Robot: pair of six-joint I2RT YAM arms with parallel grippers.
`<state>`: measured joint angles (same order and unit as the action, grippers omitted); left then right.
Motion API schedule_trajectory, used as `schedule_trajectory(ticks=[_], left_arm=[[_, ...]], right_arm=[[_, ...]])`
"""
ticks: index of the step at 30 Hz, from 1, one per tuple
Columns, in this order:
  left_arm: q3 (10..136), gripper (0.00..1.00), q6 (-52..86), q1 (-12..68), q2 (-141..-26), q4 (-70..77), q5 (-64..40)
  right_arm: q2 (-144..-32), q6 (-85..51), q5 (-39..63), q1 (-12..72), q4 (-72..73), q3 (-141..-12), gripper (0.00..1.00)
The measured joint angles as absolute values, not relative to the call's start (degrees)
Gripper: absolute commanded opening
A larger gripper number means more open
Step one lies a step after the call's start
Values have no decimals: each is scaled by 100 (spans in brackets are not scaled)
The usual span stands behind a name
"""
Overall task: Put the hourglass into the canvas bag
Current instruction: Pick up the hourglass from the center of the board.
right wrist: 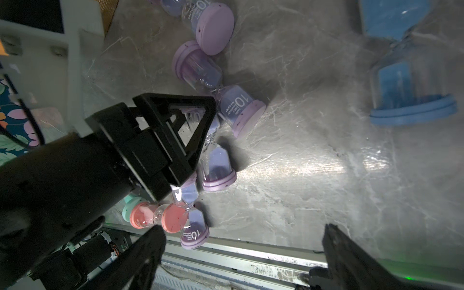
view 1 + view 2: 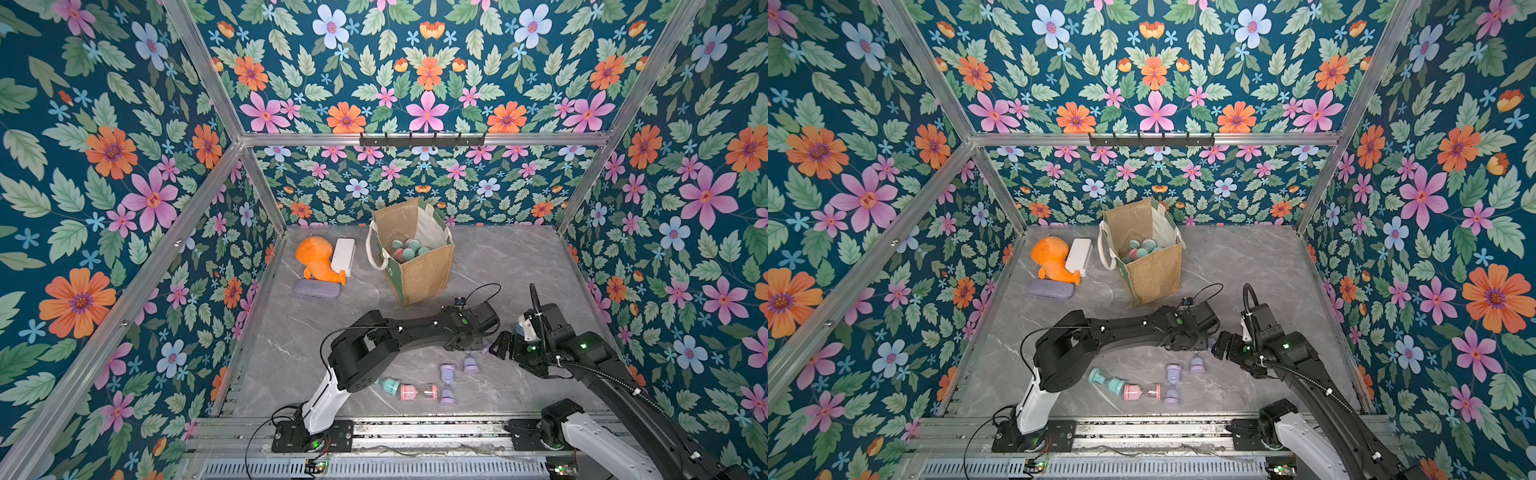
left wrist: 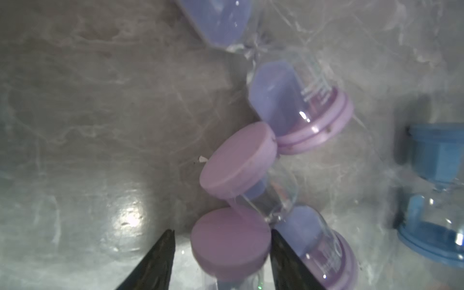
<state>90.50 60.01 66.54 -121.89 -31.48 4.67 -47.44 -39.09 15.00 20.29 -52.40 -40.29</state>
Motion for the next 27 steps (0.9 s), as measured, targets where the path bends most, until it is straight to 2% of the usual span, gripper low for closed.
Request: schedule_trajectory(ticks=[12, 27], left_arm=[[9249, 52, 6095, 6707, -12457, -3212, 725], [9201, 43, 6182, 6722, -12263, -3273, 937]], right_arm=[[-4790, -3922, 1505, 2025, -5196, -3966, 99], [-4807, -3922, 1505, 2018, -5155, -4154, 99]])
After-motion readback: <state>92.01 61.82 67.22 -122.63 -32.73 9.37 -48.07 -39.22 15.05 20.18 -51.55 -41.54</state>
